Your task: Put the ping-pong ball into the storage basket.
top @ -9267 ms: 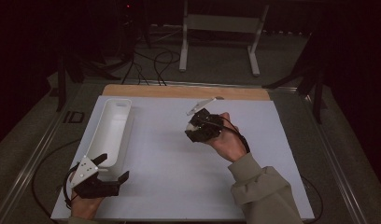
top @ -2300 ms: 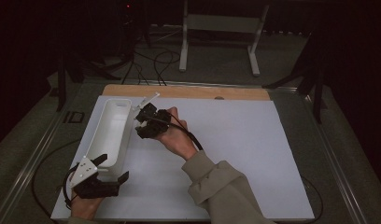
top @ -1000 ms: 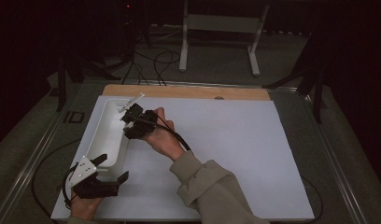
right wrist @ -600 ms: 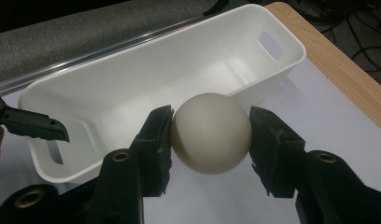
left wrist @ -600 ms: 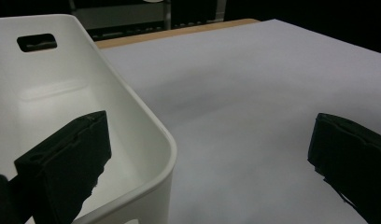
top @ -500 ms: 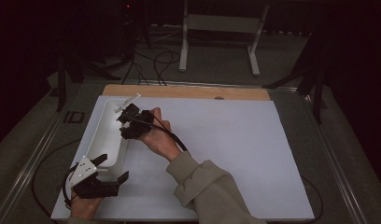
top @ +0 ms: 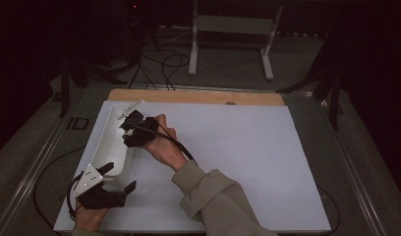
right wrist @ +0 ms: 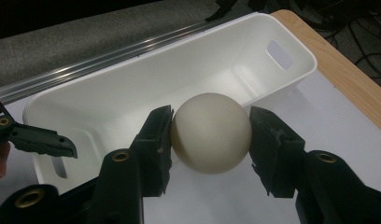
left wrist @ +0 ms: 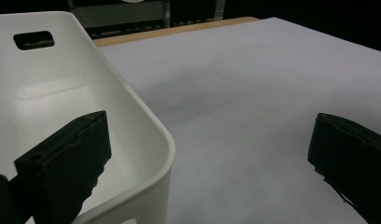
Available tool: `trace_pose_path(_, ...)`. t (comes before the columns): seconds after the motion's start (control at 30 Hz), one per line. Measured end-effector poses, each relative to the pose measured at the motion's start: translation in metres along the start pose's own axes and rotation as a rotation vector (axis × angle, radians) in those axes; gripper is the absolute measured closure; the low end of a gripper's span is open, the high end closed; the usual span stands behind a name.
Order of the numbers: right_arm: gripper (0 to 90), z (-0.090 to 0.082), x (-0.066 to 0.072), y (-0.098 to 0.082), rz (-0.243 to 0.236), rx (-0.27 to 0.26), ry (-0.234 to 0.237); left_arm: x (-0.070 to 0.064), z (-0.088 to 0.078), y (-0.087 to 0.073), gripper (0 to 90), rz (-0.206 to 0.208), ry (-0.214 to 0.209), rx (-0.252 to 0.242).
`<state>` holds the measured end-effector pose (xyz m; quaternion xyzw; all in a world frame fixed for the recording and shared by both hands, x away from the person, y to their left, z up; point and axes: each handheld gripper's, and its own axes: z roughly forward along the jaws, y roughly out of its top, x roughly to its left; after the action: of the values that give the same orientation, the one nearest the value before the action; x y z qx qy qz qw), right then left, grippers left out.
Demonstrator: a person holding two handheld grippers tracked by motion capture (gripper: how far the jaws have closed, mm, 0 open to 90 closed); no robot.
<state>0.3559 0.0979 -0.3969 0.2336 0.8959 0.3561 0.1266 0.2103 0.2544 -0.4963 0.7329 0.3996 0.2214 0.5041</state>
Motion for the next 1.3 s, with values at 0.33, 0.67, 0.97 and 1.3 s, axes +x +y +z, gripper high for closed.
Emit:
trace_pose_path(0.33,50.8,0.005,0.004,0.002,0.01,-0.007,0.013,0.0,0.0,0.0,0.0,0.0,-0.002,-0.002)
trace_pose_path(0.67,50.8,0.009,0.007,0.004,0.013,-0.011,0.032,0.0,-0.001,0.0,0.0,0.001,-0.004,-0.003)
trace_pose_path(0.97,50.8,0.012,0.011,0.007,0.013,-0.024,0.037,0.0,-0.001,0.0,0.0,0.0,-0.005,-0.004)
trace_pose_path(1.3,50.8,0.015,0.014,0.009,0.015,-0.029,0.047,0.0,0.0,0.0,0.0,0.001,-0.007,-0.003)
